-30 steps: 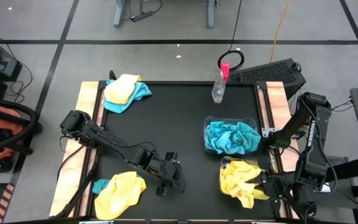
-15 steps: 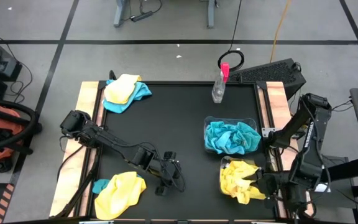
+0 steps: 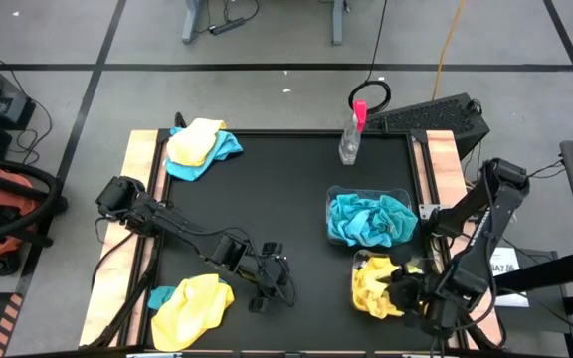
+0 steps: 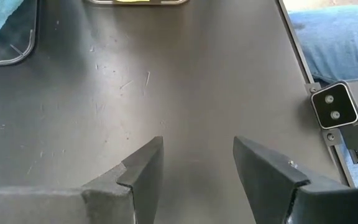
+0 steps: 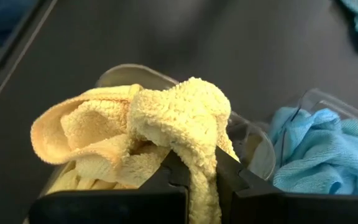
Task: Sort microfiber towel by color & place in baskets
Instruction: Put the yellow towel into the bottom transparent bin
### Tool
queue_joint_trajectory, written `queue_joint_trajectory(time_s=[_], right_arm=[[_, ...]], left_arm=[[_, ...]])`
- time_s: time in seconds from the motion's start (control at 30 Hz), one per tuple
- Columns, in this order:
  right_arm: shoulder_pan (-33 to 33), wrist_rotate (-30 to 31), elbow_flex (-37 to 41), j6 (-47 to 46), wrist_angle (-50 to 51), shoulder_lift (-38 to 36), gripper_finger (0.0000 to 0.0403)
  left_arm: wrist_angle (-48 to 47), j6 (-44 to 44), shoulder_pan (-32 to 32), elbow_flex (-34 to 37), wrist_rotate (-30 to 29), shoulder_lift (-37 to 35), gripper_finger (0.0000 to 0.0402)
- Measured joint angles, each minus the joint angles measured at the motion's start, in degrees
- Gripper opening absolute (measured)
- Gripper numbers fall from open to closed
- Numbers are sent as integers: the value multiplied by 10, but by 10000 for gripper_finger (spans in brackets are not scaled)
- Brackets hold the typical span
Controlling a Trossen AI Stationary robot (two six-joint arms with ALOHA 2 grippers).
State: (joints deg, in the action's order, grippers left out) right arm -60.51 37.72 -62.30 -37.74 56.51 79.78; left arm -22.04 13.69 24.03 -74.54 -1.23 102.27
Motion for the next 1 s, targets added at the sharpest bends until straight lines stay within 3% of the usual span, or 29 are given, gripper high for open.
queue_joint_trajectory(time_s=[0.4, 1.0], right_arm=[[32, -50, 0, 3, -2, 49, 11], [39, -51, 2, 7, -23, 54, 11]], left_arm=[[0, 6, 0, 0, -2, 0, 199], [1, 10, -1, 0, -2, 0, 199]])
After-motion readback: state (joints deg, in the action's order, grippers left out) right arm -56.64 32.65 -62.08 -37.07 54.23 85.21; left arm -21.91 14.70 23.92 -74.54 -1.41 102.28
